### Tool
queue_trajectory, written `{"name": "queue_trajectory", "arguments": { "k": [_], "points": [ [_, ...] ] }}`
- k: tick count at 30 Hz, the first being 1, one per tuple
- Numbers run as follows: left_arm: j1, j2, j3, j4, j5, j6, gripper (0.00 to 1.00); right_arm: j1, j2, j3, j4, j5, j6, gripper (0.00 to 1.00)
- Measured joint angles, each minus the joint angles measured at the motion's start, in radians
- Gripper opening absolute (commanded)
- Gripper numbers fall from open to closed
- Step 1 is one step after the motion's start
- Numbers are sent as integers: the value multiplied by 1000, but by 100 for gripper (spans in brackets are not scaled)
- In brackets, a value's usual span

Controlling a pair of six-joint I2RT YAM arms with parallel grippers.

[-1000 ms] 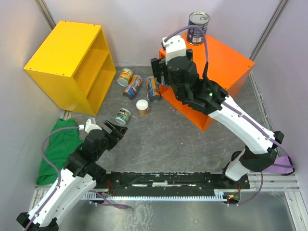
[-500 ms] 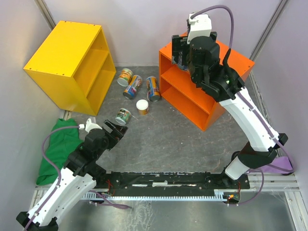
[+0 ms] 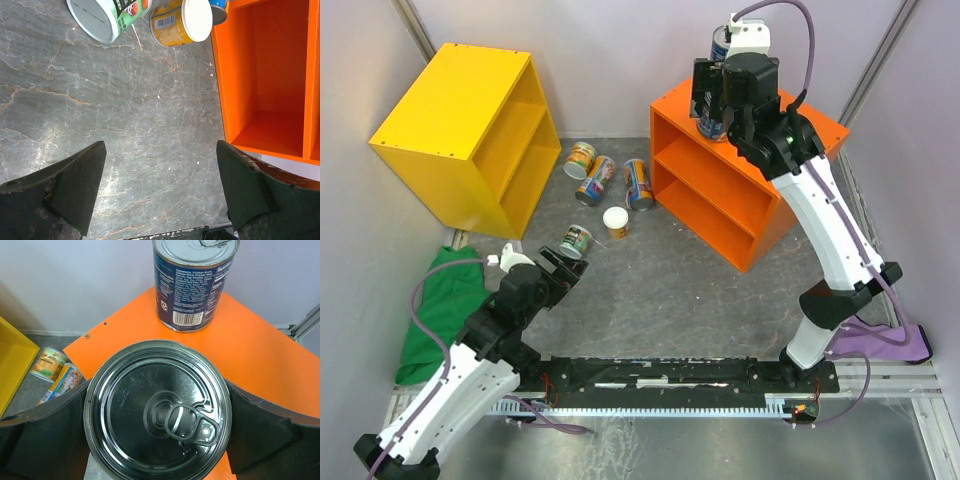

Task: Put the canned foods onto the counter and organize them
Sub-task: Place the canned food on the counter.

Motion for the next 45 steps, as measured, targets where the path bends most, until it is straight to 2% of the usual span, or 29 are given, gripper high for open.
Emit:
{"name": "queue_trajectory", "arguments": {
  "k": [12,21,33,45],
  "points": [
    [0,83,-3,53,-7,26,97,-98,98,88,-10,-108,69,7],
    [2,189,-2,116,-31,90,97,-129,186,162,51,-152,70,10],
    [23,259,2,172,-34,145,97,-131,233,163,166,-165,41,19],
    [35,272,2,198,-33,145,97,-131,245,147,224,-183,21,22]
  ]
}}
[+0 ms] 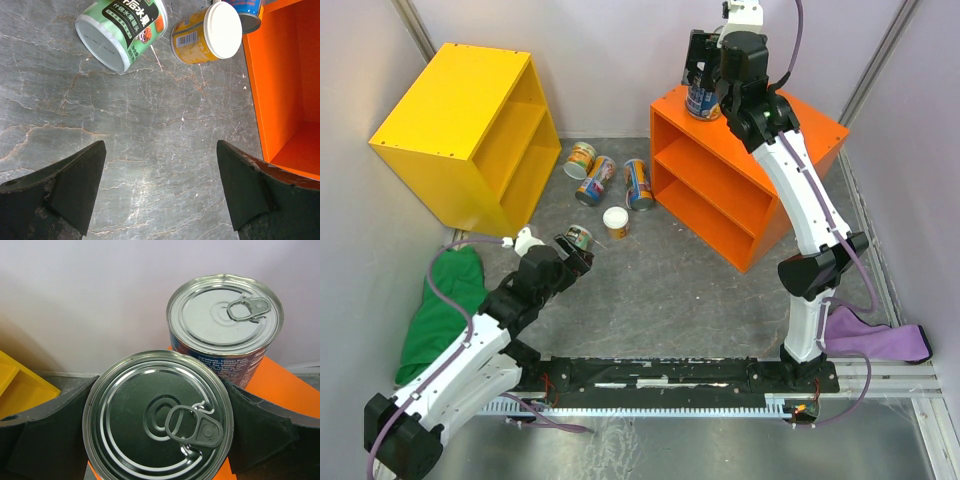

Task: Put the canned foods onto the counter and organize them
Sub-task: Place the canned food on the counter.

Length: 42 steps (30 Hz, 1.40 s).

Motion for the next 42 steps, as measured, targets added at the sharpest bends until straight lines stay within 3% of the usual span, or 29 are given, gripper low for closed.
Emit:
{"name": "queue_trajectory", "arguments": {
  "k": [7,11,16,23,26,36,42],
  "points": [
    [0,-17,0,-1,1,0,97,1,0,-8,16,-17,-6,25],
    [0,-32,0,-2,1,-1,97,5,2,-11,22,-17,-17,32],
    [0,-52,0,-7,3,-1,97,9,2,-30,53,-17,-28,50],
    [0,-79,0,-31,3,-1,99,11,2,-36,63,-34,-37,84],
    [0,-85,0,-32,4,-1,100,11,1,-38,66,-39,-40,92],
    [0,-126,0,-62,8,-1,100,11,-8,-56,66,-63,-33,100],
    [0,-159,0,-87,11,-2,100,17,-12,-63,62,-74,-28,99]
  ]
}}
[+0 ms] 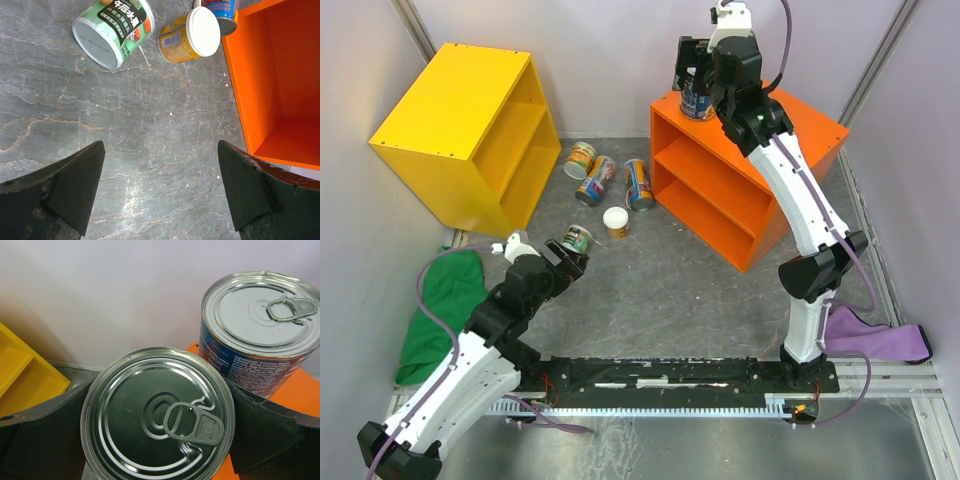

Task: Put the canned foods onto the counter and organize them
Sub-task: Place the canned food on the counter.

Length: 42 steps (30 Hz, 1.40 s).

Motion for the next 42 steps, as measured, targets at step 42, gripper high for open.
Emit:
{"name": "queue_trajectory", "arguments": {
  "k": [42],
  "points": [
    [0,-129,-34,-66,24,-54,98,1,10,89,-136,-48,10,99]
  ]
}}
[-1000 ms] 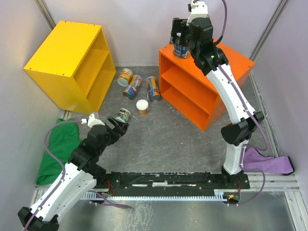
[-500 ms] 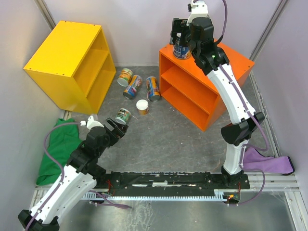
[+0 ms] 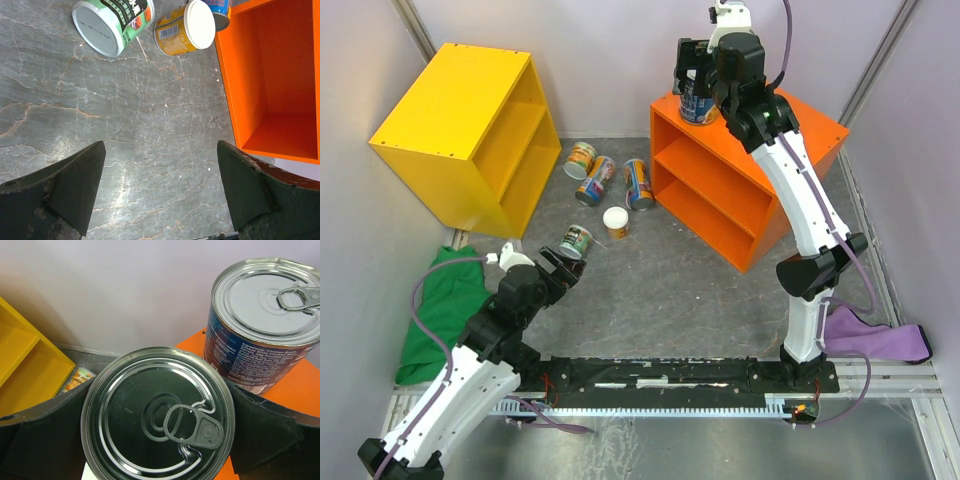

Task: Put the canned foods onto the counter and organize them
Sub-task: Place the canned food on the counter.

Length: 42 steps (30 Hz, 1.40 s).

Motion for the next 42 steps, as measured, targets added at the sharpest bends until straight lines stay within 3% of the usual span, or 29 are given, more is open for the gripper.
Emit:
{"name": "queue_trajectory", "arguments": {
  "k": [29,42],
  "points": [
    [0,69,-10,7,2,0,98,4,24,43,-18,12,-29,99],
    [0,105,-10,37,2,0,98,15,-18,-68,116,62,-133,99]
  ]
}}
